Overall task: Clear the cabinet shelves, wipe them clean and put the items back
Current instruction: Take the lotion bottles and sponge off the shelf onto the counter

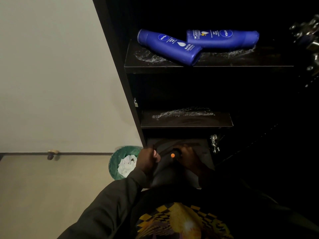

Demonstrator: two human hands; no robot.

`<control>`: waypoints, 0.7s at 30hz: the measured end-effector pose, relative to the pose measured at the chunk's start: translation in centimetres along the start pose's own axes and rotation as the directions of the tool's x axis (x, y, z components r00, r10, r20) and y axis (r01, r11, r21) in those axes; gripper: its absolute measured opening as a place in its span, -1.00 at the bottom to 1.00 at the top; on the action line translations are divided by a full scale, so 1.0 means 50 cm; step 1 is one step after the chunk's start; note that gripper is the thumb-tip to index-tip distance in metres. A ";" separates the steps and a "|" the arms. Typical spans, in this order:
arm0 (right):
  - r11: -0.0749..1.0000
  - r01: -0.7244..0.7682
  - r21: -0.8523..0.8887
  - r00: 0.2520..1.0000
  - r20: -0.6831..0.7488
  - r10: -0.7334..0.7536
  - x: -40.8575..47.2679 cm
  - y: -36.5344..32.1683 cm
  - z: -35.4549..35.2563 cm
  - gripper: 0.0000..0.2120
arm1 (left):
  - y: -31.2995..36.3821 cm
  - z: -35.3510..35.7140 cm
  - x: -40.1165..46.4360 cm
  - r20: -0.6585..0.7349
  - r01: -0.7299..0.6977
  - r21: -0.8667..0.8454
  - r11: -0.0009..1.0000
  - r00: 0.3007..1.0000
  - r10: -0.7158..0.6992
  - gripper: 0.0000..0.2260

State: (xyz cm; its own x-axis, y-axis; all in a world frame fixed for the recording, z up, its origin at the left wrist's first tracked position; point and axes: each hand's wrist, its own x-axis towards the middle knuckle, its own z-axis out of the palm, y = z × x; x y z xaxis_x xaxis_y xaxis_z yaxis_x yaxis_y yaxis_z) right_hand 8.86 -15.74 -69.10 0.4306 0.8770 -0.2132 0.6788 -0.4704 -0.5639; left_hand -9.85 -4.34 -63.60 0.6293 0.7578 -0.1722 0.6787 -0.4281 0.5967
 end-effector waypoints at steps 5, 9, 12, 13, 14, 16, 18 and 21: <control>0.999 0.033 0.004 0.999 -0.010 -0.033 -0.011 -0.024 -0.028 -0.34 | 0.005 0.000 0.013 0.049 -0.035 0.029 0.999 0.998 0.034 -0.91; 0.999 0.035 0.029 0.999 -0.007 -0.035 -0.012 -0.017 -0.023 -0.36 | -0.003 0.008 0.020 0.032 -0.057 0.017 0.998 0.998 0.056 -0.89; 0.998 0.049 0.036 0.999 -0.008 -0.049 -0.012 -0.017 -0.024 -0.33 | -0.012 0.015 0.017 0.011 -0.072 -0.038 0.997 0.997 0.073 -0.95; 0.998 0.049 0.037 0.999 -0.015 -0.049 -0.015 -0.019 -0.025 -0.32 | -0.012 0.016 0.017 -0.011 -0.056 -0.064 0.996 0.998 0.055 -0.95; 0.998 0.043 0.036 0.999 -0.025 -0.042 -0.018 -0.020 -0.024 -0.32 | -0.012 0.017 0.019 -0.040 -0.014 -0.096 0.995 0.999 0.010 -0.92; 0.999 0.043 0.020 0.996 -0.078 -0.041 -0.022 -0.028 -0.026 -0.40 | -0.017 0.019 0.024 -0.070 0.135 -0.211 0.968 0.986 -0.153 -0.81; 0.995 0.098 0.000 0.981 -0.169 -0.097 -0.016 -0.045 -0.033 -0.50 | -0.025 0.021 0.027 -0.044 0.238 -0.351 0.906 0.962 -0.270 -0.77; 0.970 0.244 -0.004 0.933 -0.273 -0.236 -0.002 -0.089 -0.040 -0.63 | -0.033 0.022 0.029 -0.008 0.311 -0.598 0.738 0.919 -0.394 -0.80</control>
State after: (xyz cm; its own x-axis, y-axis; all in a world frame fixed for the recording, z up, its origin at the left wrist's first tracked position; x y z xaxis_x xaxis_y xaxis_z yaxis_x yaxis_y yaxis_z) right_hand 6.99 -13.91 -64.97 0.4034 0.9023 0.1518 0.7661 -0.2423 -0.5953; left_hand -9.66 -3.08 -65.69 0.3078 0.8691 -0.3871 0.4709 0.2143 0.8557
